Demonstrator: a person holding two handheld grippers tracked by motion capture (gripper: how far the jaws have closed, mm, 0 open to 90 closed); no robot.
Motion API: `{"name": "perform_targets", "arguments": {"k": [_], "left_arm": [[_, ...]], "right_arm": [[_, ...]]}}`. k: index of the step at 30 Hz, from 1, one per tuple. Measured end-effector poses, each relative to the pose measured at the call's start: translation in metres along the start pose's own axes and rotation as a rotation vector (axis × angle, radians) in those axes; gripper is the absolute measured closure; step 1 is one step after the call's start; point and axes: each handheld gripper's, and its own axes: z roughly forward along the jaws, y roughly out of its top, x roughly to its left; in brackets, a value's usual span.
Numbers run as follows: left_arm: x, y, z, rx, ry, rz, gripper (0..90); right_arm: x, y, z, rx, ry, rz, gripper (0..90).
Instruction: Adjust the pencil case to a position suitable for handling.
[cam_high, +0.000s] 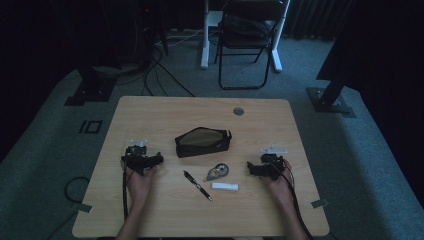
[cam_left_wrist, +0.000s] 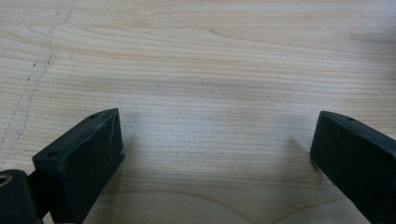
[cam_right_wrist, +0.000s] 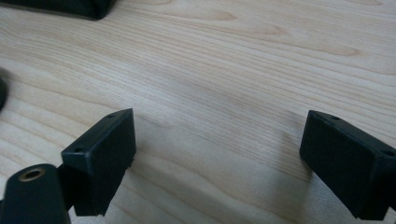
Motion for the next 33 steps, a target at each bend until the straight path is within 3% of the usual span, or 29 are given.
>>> {"name": "perform_targets", "arguments": {"k": [4, 9, 10, 13, 16, 19, 26, 33], "left_arm": [[0.0, 0.0, 0.0, -0.004, -0.004, 0.003, 3.7], [-0.001, 0.0, -0.001, -0.016, -0.002, -0.001, 11.4], [-0.002, 0.0, -0.004, -0.018, -0.014, 0.015, 19.1], [-0.002, 0.001, -0.007, -0.004, -0.027, 0.026, 24.2], [-0.001, 0.004, -0.01, 0.022, -0.031, 0.024, 36.9], [0.003, 0.005, -0.015, 0.032, -0.094, 0.015, 46.7], [-0.001, 0.013, -0.034, -0.048, -0.169, 0.048, 53.6], [-0.015, 0.033, -0.05, -0.128, -0.212, 0.137, 52.9]], "right_arm": [[0.0, 0.0, 0.0, 0.001, 0.0, 0.001, 10.6], [0.001, -0.001, -0.001, 0.001, 0.0, 0.001, 10.5], [0.001, -0.001, -0.001, 0.001, 0.0, 0.001, 10.6], [0.001, -0.001, -0.001, 0.0, 0.0, 0.001, 10.6], [0.001, -0.001, -0.001, 0.0, -0.002, 0.003, 10.9], [0.001, -0.001, -0.001, -0.001, -0.004, 0.005, 10.9], [0.001, -0.001, -0.001, -0.001, -0.003, 0.006, 11.0], [0.002, -0.002, -0.002, 0.0, -0.004, 0.006, 11.0]]}}
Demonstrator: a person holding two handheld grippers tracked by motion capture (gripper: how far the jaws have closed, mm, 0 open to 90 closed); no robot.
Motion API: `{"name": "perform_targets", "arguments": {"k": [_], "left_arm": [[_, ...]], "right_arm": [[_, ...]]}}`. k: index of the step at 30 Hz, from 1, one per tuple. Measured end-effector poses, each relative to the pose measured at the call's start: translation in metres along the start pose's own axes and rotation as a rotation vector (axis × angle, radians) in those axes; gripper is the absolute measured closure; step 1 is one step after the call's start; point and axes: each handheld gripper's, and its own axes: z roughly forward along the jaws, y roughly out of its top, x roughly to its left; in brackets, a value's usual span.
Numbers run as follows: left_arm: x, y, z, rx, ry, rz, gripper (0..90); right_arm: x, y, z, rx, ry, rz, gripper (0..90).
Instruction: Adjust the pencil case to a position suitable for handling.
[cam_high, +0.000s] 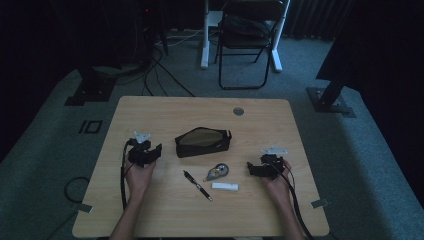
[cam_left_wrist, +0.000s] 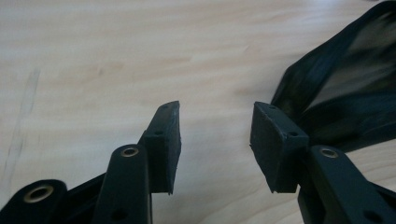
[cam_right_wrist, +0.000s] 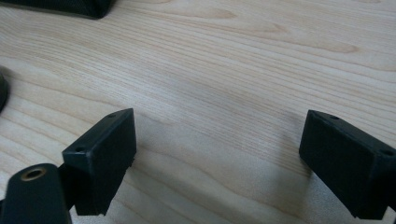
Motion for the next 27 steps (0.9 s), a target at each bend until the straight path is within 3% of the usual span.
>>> {"name": "perform_targets", "arguments": {"k": [6, 17, 21, 27], "left_arm": [[-0.011, 0.016, 0.001, -0.021, -0.032, 0.057, 50.9], [-0.028, 0.038, 0.016, -0.02, -0.152, 0.137, 51.8], [-0.039, 0.043, 0.028, 0.013, -0.153, 0.177, 54.7], [-0.049, 0.056, 0.036, 0.006, -0.179, 0.205, 56.9]], "right_arm": [[0.0, 0.0, 0.0, 0.0, -0.002, 0.001, 11.0], [0.001, -0.001, -0.001, 0.0, -0.002, 0.001, 11.0], [0.001, -0.001, -0.001, 0.0, -0.002, 0.001, 11.0], [0.001, -0.001, -0.001, -0.001, -0.003, -0.001, 11.0]]}}
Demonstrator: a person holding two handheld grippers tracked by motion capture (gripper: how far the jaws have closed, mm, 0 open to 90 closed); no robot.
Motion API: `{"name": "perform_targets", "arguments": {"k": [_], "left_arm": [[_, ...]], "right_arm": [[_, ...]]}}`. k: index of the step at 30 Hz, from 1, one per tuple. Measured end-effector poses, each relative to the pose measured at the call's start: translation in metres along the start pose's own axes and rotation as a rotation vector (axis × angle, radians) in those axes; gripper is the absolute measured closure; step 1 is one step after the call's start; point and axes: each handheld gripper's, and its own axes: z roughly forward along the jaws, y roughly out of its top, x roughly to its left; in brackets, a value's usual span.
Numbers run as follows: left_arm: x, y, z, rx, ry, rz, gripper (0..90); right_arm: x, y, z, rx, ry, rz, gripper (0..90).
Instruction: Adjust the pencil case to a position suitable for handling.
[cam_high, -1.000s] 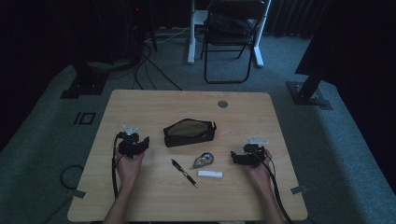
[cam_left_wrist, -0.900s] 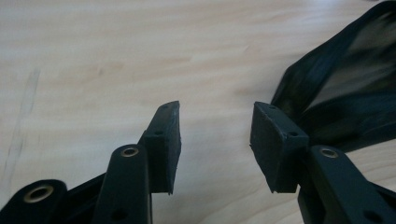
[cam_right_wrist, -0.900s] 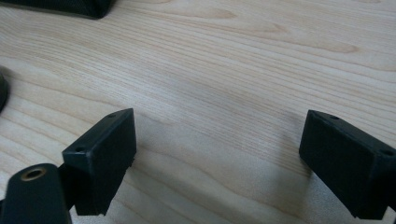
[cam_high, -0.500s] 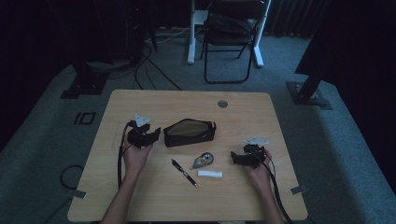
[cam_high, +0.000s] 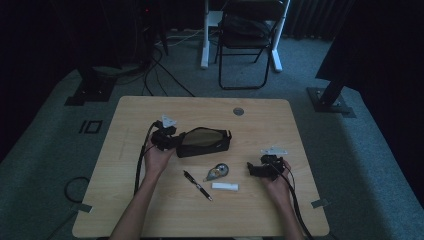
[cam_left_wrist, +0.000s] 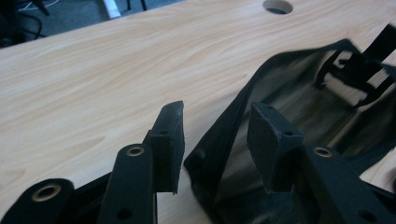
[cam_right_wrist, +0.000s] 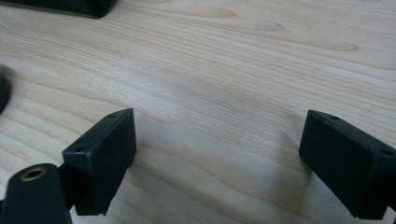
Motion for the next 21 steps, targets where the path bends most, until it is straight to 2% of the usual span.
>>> {"name": "perform_targets", "arguments": {"k": [7, 11, 15, 21], "left_arm": [[-0.003, 0.001, 0.016, 0.038, -0.019, 0.055, 59.9], [-0.002, -0.002, 0.022, 0.07, -0.01, 0.059, 62.9], [-0.005, -0.003, 0.021, 0.06, -0.008, 0.099, 69.2], [-0.007, -0.006, 0.014, 0.053, -0.01, 0.127, 81.1]], "right_arm": [[0.0, 0.0, 0.0, 0.002, 0.0, 0.002, 11.0], [0.0, 0.0, 0.0, 0.002, 0.0, 0.002, 11.0], [0.0, 0.0, 0.0, 0.002, 0.0, 0.002, 11.0], [0.0, 0.0, 0.0, 0.002, 0.0, 0.002, 11.0]]}}
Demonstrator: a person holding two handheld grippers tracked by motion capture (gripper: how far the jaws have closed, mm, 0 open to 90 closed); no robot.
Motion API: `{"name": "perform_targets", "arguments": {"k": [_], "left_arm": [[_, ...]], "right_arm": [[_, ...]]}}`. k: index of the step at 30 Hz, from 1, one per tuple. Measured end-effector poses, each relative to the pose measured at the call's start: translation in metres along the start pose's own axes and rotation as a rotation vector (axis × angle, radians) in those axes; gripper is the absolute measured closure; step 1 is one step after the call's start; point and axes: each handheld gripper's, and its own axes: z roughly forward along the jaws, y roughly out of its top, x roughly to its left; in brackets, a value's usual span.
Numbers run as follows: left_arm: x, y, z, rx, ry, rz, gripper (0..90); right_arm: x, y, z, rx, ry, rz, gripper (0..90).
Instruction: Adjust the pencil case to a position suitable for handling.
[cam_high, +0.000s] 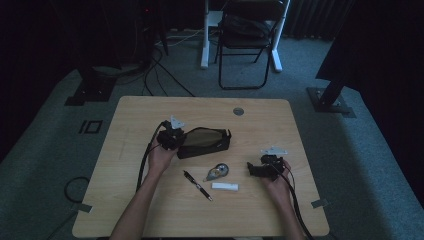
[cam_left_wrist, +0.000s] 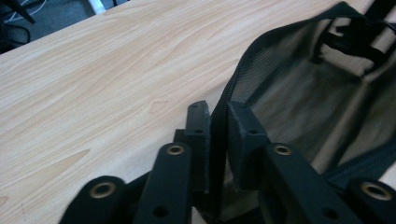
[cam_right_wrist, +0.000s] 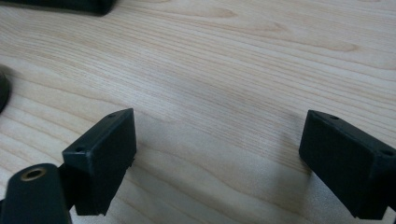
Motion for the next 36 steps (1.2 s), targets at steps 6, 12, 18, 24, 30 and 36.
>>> {"name": "perform_targets", "arguments": {"k": [6, 12, 18, 24, 30, 36], "left_arm": [[0.001, -0.008, -0.01, -0.009, 0.005, 0.01, 85.7], [0.001, -0.016, -0.02, -0.008, 0.013, 0.026, 86.3], [0.0, -0.024, -0.029, -0.015, 0.012, 0.022, 85.3], [-0.003, -0.016, -0.017, -0.018, -0.014, 0.029, 69.6], [-0.006, -0.001, -0.006, -0.01, -0.009, 0.045, 65.5], [-0.004, 0.004, 0.002, 0.016, -0.019, 0.063, 72.5]], "right_arm": [[0.0, 0.0, 0.0, -0.001, 0.0, 0.0, 11.0], [0.0, 0.0, 0.0, -0.001, 0.0, -0.001, 11.0], [0.0, 0.0, 0.0, -0.001, 0.0, -0.001, 11.0], [0.0, 0.0, 0.0, -0.001, 0.0, -0.001, 11.0], [0.0, 0.0, 0.0, -0.001, 0.0, 0.0, 11.0], [0.0, 0.0, 0.0, 0.0, 0.0, -0.001, 11.0]]}}
